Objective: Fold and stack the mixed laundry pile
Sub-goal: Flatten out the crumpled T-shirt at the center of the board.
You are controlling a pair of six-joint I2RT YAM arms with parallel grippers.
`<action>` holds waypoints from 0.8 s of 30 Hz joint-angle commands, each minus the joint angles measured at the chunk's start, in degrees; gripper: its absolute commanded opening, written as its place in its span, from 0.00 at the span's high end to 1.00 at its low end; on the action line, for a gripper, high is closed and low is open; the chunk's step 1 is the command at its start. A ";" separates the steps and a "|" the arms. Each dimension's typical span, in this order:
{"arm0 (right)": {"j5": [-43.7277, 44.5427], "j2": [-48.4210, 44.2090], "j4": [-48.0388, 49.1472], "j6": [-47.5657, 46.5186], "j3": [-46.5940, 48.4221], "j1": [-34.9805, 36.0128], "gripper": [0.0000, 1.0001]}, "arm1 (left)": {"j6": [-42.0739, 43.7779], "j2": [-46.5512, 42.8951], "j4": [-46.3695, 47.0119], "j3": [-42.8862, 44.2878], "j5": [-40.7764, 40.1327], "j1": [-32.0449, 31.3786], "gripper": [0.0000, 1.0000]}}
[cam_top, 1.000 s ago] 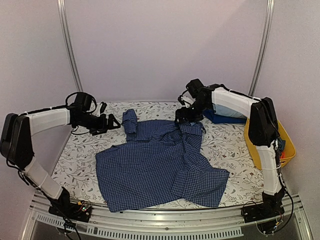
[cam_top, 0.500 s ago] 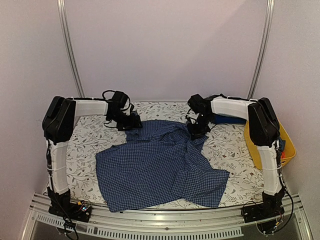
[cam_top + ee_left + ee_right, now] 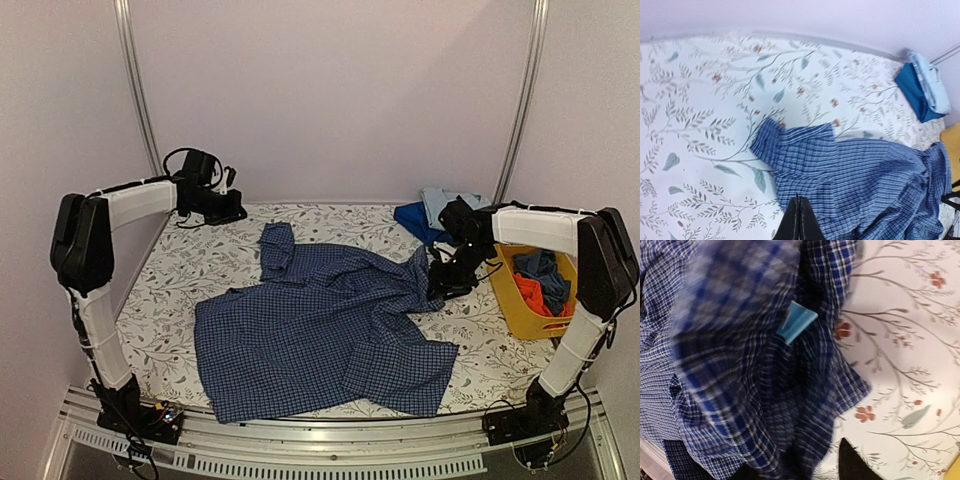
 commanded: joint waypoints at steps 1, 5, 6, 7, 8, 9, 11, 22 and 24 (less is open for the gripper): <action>-1.42 -6.64 0.10 1.14 0.15 -5.86 0.28 | 5.33 -8.27 6.13 0.22 6.33 -0.66 0.98; -1.80 -7.34 1.52 -0.84 6.38 -6.06 0.14 | 3.31 -5.33 3.93 1.76 6.10 -1.60 0.04; -3.12 -7.07 2.42 -1.83 7.91 -6.06 0.13 | 3.89 -4.77 4.19 1.67 5.61 -2.62 0.01; -4.60 -6.49 3.47 -2.78 9.29 -6.01 0.13 | 4.67 -4.07 4.59 1.63 4.88 -3.86 0.00; -5.26 -5.98 4.03 -3.28 10.82 -5.95 0.13 | 5.20 -3.24 5.04 1.59 3.21 -5.28 0.00; -6.17 -4.82 4.36 -3.88 12.27 -5.95 0.13 | 5.84 -2.05 5.03 2.10 1.82 -6.62 0.00; -7.94 -2.86 4.77 -5.29 16.21 -5.77 0.13 | 6.51 1.86 2.88 5.02 -0.58 -8.63 0.00; -11.33 9.26 5.12 -9.96 27.30 -2.24 0.08 | 1.96 29.30 -21.81 34.94 -26.43 -13.63 0.00; -12.23 10.34 5.85 -11.65 27.76 -2.10 0.07 | 1.63 30.67 -22.94 37.19 -29.24 -13.52 0.00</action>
